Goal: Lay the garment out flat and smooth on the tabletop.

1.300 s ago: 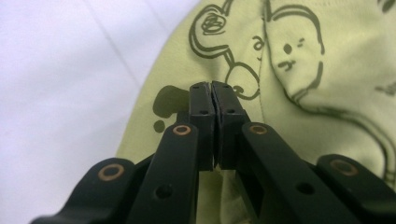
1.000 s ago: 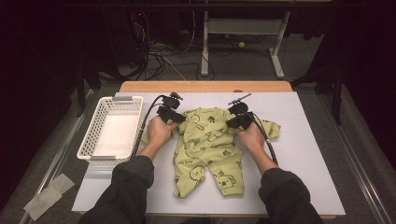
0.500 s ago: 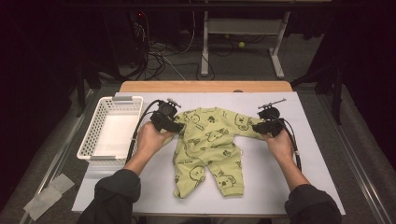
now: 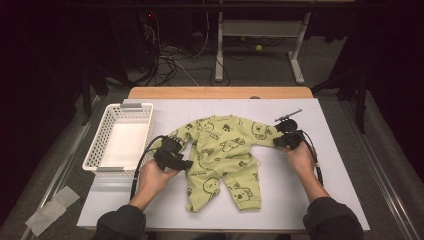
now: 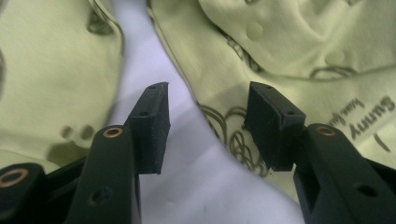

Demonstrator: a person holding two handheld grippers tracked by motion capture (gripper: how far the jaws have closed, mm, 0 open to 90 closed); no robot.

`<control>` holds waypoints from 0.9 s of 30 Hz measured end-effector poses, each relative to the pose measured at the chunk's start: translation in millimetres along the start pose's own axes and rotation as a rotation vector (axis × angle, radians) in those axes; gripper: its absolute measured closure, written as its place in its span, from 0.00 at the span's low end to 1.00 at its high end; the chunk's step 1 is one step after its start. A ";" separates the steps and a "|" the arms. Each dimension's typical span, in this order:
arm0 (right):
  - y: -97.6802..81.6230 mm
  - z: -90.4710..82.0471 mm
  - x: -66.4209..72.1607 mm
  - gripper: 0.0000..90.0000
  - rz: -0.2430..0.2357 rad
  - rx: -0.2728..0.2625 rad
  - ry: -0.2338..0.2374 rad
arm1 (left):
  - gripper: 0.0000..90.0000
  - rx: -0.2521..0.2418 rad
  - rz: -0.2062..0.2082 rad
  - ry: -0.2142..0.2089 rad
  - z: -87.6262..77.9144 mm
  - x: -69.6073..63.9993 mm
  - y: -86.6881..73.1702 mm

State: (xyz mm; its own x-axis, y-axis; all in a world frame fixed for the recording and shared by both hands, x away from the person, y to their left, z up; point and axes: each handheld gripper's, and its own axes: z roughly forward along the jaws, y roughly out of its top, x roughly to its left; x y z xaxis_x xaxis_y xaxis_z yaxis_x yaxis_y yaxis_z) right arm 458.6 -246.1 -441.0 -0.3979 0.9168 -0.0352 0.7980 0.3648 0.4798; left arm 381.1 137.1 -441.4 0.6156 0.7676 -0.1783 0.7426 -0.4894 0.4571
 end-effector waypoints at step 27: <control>-6.6 -20.5 15.6 0.83 -0.023 -0.119 0.040 | 0.55 -0.054 -0.039 0.044 -8.6 16.4 28.0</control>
State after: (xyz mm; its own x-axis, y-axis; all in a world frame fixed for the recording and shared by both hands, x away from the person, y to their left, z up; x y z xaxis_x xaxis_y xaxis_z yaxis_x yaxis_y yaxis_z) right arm 437.8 -237.5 -426.7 -0.4349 0.9004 -0.0136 0.7302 0.3615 0.5797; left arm 409.7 139.6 -424.0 0.5732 0.8039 -0.1589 0.7500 -0.4365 0.4970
